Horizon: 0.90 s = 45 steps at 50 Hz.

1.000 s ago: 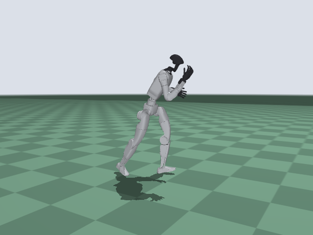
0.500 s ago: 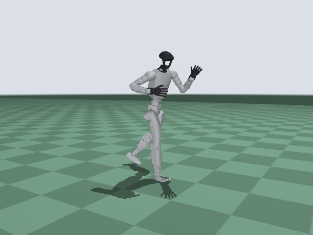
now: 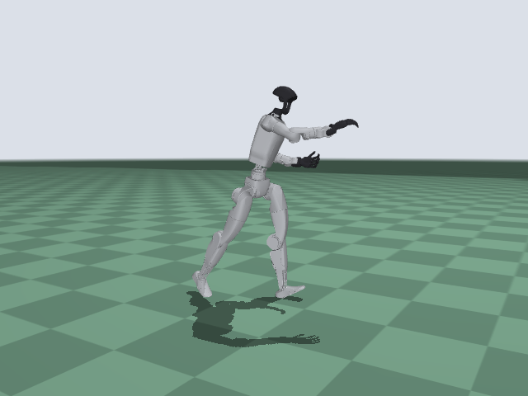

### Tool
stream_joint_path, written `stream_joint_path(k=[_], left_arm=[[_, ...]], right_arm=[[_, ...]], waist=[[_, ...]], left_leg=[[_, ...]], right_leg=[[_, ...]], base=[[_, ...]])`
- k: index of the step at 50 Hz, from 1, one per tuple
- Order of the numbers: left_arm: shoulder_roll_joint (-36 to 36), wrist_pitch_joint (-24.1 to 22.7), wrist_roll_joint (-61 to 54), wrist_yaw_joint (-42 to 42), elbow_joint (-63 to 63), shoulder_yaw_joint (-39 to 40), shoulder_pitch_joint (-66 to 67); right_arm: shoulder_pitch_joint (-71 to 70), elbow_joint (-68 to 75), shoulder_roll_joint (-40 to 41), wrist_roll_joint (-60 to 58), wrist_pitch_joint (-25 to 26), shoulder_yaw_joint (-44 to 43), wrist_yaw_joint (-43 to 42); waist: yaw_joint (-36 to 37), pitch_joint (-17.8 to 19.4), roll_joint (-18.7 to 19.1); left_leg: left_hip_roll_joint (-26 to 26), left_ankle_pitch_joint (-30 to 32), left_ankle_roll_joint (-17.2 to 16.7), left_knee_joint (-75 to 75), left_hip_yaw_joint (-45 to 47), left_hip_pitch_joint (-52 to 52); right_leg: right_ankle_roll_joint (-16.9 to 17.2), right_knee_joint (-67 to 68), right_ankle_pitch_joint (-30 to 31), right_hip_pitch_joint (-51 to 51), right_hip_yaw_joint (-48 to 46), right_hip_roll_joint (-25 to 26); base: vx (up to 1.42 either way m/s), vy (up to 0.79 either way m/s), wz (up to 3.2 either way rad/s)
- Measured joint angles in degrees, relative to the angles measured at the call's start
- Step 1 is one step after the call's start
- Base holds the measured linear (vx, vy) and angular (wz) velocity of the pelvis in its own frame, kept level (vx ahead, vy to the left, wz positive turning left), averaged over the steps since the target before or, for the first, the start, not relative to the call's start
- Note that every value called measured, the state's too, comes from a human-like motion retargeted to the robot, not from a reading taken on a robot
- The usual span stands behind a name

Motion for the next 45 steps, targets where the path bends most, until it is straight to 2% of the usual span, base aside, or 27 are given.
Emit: stream_joint_path(k=[2,3,4,5,7,10,12,13,14,16,20,22,23,25,27,28,30,33,36,38,40,43,45], left_arm=[[-4.48,0.7,-2.89,-0.21,-1.43,3.02,9.16],[-6.8,1.12,-14.38,-4.83,-2.56,3.79,12.35],[-6.77,1.26,-14.73,-8.9,-2.88,5.41,14.28],[-5.57,1.26,-9.51,-12.69,-2.78,7.44,15.58],[-6.2,-0.6,-6.7,-11.75,-3.83,7.74,11.87],[-11.01,-2.1,-9.83,-3.8,-3.96,3.68,-2.58],[-13.89,-3.26,-17.44,1.63,-4.31,-0.07,-13.5],[-15.85,-3.13,-26.08,4.77,-5.88,-1.92,-18.29],[-15.92,-3.26,-27.84,6.49,-6.32,-2.28,-22.21],[-13.73,-3.93,-23.98,8.73,-6.43,-1.43,-27.86],[-8.36,-4.39,-13.06,13.15,-8.18,-0.57,-31.64],[-6.09,-3.32,-0.52,16.99,-8.61,-0.16,-31.58],[-4.7,-2.54,10.38,19.37,-8.38,0.36,-31.19],[-5.2,-0.25,24.52,27.24,-11.47,-0.14,-29.9],[-4.57,1.69,40.75,31.01,-13.71,2.18,-27.19],[-4.43,2.23,46.3,31.37,-14.84,3.8,-25.03],[-4.58,2.04,49.88,29.99,-16.79,6.03,-18.91],[-2.74,0.48,45.24,26.81,-19.47,6.3,-9.6],[1.93,-0.8,39.54,23.91,-21.62,5.52,-3.56],[4.09,-1.23,35.43,23.05,-22.12,5.31,-1.16],[5.06,-1.62,32.09,23.19,-21.62,5.87,0.3],[5.19,-2.43,31.15,22.81,-19.5,7.09,0.13],[4.88,-2.54,33.74,23.2,-17.49,6.13,-2.27]], right_arm=[[-15.04,26.73,2.25,11.6,-0.87,21.0,1.57],[-19.19,36.4,2.51,19.38,-1.63,28.49,4.52],[-22.03,42.69,1.54,23.44,-2.14,31.22,7.27],[-24.22,47.28,-0.04,25.65,-2.52,31.56,9.93],[-26.2,41.7,-5.98,28.1,-5.5,21.69,3.57],[-12.6,8.87,-12.83,32.99,-11.83,-1.88,-7.15],[4.61,-15.21,-10.08,32.75,-13.04,-15.35,-8.19],[12.15,-25.18,-7.36,33.91,-12.83,-20.16,-7.33],[19.1,-33.31,-4.28,34.71,-12.79,-24.08,-4.78],[31.96,-45.98,2.55,36.67,-13.04,-29.98,1.54],[53.9,-60.2,13.15,39.34,-14.41,-34.51,8.61],[63.08,-63.84,14.64,37.0,-15.16,-35.28,10.19],[67.38,-65.2,14.93,35.63,-15.95,-35.54,11.63],[73.65,-67.92,16.05,38.48,-17.23,-34.68,12.79],[74.51,-69.56,17.68,40.29,-19.32,-31.78,13.77],[72.9,-69.91,18.54,40.22,-20.25,-29.96,13.58],[68.16,-69.97,19.82,39.2,-21.1,-27.42,12.89],[62.97,-69.32,20.48,39.48,-21.27,-26.83,11.97],[65.51,-70.69,20.4,43.83,-22.21,-25.83,10.58],[68.57,-71.09,20.42,47.15,-22.19,-25.18,10.43],[71.17,-70.35,19.92,48.95,-21.23,-25.71,11.59],[74.57,-68.91,17.0,47.73,-20.3,-27.93,15.01],[76.62,-68.2,14.83,44.62,-20.63,-27.85,16.35]], waist=[[5.78,3.03,1.22],[8.35,4.96,2.21],[10.01,6.79,3.2],[11.22,8.57,4.17],[10.38,11.71,6.09],[4.69,12.25,4.72],[-1.69,10.11,3.37],[-5.41,9.19,3.65],[-9.55,8.15,4.46],[-18.39,6.12,6.84],[-33.72,4.49,10.49],[-37.65,5.41,10.69],[-38.57,5.85,10.64],[-38.6,7.01,10.68],[-36.66,8.85,11.2],[-35.59,10.07,11.35],[-33.74,11.95,10.99],[-29.63,10.94,9.41],[-20.86,7.58,6.01],[-14.92,5.92,3.31],[-10.77,5.16,2.3],[-9.3,6.12,5.84],[-11.29,6.66,8.72]], left_leg=[[0.49,2.09,1.61,4.74,-3.64,1.39],[0.57,2.79,3.49,10.0,-5.62,1.71],[0.38,0.53,5.74,17.55,-7.27,1.22],[0.05,-3.2,8.18,26.24,-8.74,0.32],[-1.06,-12.39,10.34,41.09,-11.02,-1.2],[-3.65,-18.5,10.03,47.23,-13.56,-0.64],[-4.49,-17.97,9.19,43.17,-15.84,2.67],[-4.35,-16.81,8.72,40.32,-17.4,5.04],[-3.71,-15.11,8.06,37.39,-19.22,7.45],[-1.6,-10.37,6.44,31.59,-22.93,12.26],[1.74,2.28,4.05,22.56,-27.05,22.7],[1.76,6.9,4.79,22.52,-27.71,28.09],[1.44,8.61,5.73,24.74,-27.88,29.83],[0.02,10.62,8.12,35.21,-28.28,29.91],[-0.42,8.3,8.95,50.82,-27.41,26.19],[-0.17,5.72,9.22,58.76,-26.46,23.63],[0.75,0.7,10.57,71.83,-23.69,17.4],[1.67,-3.16,13.54,78.48,-18.82,5.25],[-0.08,-2.48,13.26,66.91,-13.56,-2.94],[-1.16,-0.43,11.78,50.11,-9.72,-3.81],[-1.04,1.66,9.43,28.84,-6.19,-0.69],[1.36,-1.37,3.84,7.85,-5.43,5.67],[3.79,0.57,3.15,5.94,-7.01,7.42]], right_leg=[[-2.16,3.46,0.44,4.88,1.24,-0.21],[-3.88,7.46,-0.1,6.43,1.13,-0.34],[-5.27,14.05,-2.07,6.63,0.0,-0.83],[-6.49,21.93,-4.75,6.14,-1.63,-1.5],[-8.93,41.49,-13.92,1.16,-5.06,-3.53],[-11.12,62.61,-25.28,-12.39,-6.0,-5.33],[-11.14,66.31,-29.13,-21.95,-5.4,-3.92],[-11.05,65.52,-30.15,-25.95,-5.5,-2.82],[-10.71,62.67,-30.42,-29.28,-5.92,-1.54],[-9.53,52.06,-29.11,-34.03,-7.06,1.06],[-6.52,17.55,-22.47,-34.96,-9.43,2.29],[-4.94,6.98,-20.71,-34.17,-10.55,0.97],[-4.45,5.16,-19.07,-34.04,-10.75,0.34],[-4.94,7.34,-14.61,-33.51,-10.44,-0.46],[-7.42,17.55,-18.16,-33.84,-8.67,1.06],[-8.52,23.65,-22.68,-34.22,-7.55,2.16],[-9.89,32.15,-30.2,-33.65,-5.84,3.56],[-9.16,31.73,-32.59,-29.64,-5.23,3.65],[-6.19,23.78,-27.23,-24.19,-2.92,3.01],[-4.25,18.16,-21.44,-20.24,-0.09,2.42],[-3.06,13.79,-15.79,-15.41,2.59,2.8],[-3.13,14.89,-12.03,-7.32,5.85,5.9],[-4.19,24.48,-13.19,-6.38,6.27,8.03]], base=[[1.4,0.29,-0.57],[1.35,0.33,0.18],[1.32,0.33,0.71],[1.28,0.31,1.25],[1.22,0.25,1.64],[1.17,0.1,1.66],[1.18,-0.03,1.58],[1.2,-0.1,1.56],[1.21,-0.15,1.54],[1.25,-0.23,1.49],[1.32,-0.37,1.07],[1.38,-0.46,0.28],[1.37,-0.45,-0.2],[1.32,-0.42,-0.65],[1.23,-0.38,-1.17],[1.18,-0.33,-1.23],[1.13,-0.27,-1.0],[1.1,-0.19,-0.62],[1.12,-0.12,-0.99],[1.16,0.01,-1.41],[1.19,0.13,-1.35],[1.2,0.24,-0.89],[1.1,0.25,-0.21]])
